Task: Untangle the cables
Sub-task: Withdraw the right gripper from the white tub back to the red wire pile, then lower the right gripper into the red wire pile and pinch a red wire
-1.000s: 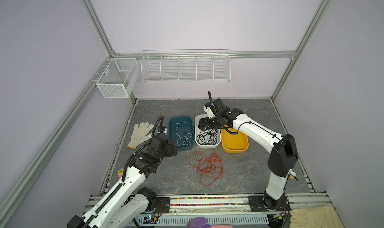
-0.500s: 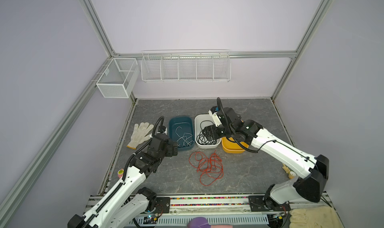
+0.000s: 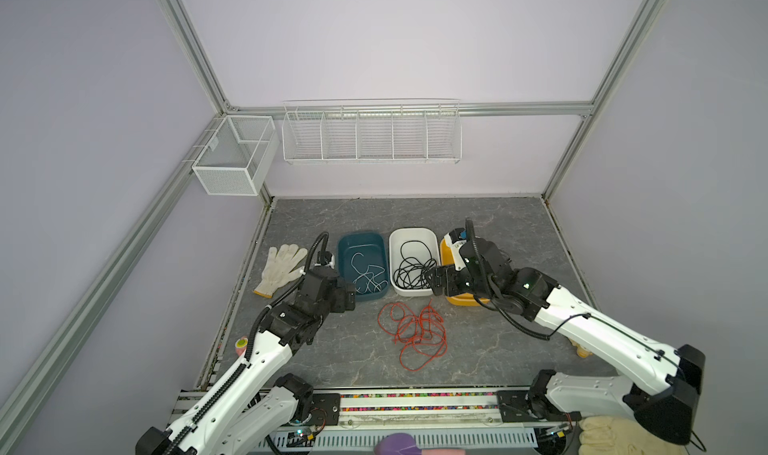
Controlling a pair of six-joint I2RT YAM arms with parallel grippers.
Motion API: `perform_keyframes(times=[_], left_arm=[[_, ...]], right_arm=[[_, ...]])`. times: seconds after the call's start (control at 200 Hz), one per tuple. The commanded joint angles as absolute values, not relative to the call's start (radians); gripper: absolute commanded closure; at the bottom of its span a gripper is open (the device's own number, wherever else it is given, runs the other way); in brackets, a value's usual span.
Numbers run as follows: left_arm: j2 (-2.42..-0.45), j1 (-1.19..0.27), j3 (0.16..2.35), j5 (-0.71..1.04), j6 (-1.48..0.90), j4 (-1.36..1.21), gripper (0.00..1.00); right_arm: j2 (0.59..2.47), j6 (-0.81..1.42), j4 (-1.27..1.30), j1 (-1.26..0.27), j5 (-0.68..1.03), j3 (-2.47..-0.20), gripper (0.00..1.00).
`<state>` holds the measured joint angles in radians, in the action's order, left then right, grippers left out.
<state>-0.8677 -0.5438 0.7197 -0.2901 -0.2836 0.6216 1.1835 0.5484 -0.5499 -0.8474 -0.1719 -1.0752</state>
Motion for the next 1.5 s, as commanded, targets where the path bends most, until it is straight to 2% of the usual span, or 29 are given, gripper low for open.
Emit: perform_keyframes(times=[0.0, 0.2, 0.345, 0.485, 0.605, 0.765, 0.945, 1.054, 1.494], left_arm=[[-0.865, -0.548, 0.719, -0.284, -0.282, 0.629, 0.01], [-0.865, -0.548, 0.719, -0.281, -0.283, 0.629, 0.01], [-0.865, -0.548, 0.719, -0.278, -0.283, 0.629, 0.01], [-0.865, -0.548, 0.719, -0.276, -0.282, 0.629, 0.01], [-0.865, -0.548, 0.719, -0.275, -0.282, 0.629, 0.01], [-0.865, -0.548, 0.717, -0.272, -0.282, 0.629, 0.01], [-0.865, -0.549, 0.718, -0.272, -0.282, 0.629, 0.01], [-0.864, -0.549, 0.718, -0.272, -0.282, 0.631, 0.01], [-0.872, -0.551, 0.718, -0.269, -0.282, 0.629, 0.01]], right_arm=[[1.128, 0.638, -0.547, -0.872, -0.217, -1.003, 0.12], [1.068, 0.753, -0.491, -0.985, -0.276, -0.885, 0.12], [1.098, 0.843, -0.497, -1.094, -0.326, -0.83, 0.03], [1.118, 0.904, -0.461, -1.17, -0.367, -0.788, 0.0], [1.152, 0.904, -0.433, -1.229, -0.404, -0.762, 0.09], [1.219, 0.888, -0.437, -1.273, -0.425, -0.757, 0.33], [1.32, 0.822, -0.412, -1.302, -0.392, -0.776, 0.36], [1.392, 0.799, -0.431, -1.306, -0.394, -0.802, 0.43], [1.54, 0.736, -0.473, -1.301, -0.449, -0.866, 0.58]])
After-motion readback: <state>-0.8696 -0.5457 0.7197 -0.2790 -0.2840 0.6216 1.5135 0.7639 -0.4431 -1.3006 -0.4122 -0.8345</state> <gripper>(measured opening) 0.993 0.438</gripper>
